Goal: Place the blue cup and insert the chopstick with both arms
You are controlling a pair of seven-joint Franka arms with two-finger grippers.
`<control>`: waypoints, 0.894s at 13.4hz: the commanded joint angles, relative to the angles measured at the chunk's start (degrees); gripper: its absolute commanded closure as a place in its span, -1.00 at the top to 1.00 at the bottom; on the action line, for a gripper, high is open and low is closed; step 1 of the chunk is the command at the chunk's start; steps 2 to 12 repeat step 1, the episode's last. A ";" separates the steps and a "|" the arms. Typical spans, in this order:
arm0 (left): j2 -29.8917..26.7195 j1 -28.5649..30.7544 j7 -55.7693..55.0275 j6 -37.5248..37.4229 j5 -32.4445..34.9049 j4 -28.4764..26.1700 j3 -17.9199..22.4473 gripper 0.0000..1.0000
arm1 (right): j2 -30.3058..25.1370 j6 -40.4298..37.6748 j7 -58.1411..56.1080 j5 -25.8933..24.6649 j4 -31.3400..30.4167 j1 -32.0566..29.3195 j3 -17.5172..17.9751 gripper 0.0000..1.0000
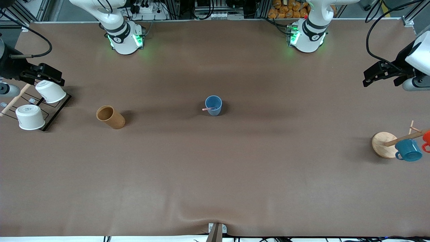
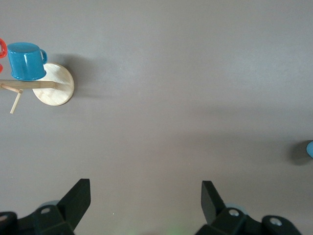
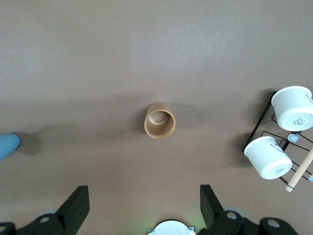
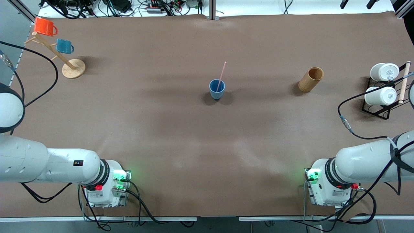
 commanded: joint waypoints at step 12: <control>-1.04 -0.37 -0.17 -0.58 -0.20 0.02 0.22 1.00 | -1.35 -0.50 0.06 -0.90 -1.30 0.11 -0.02 1.00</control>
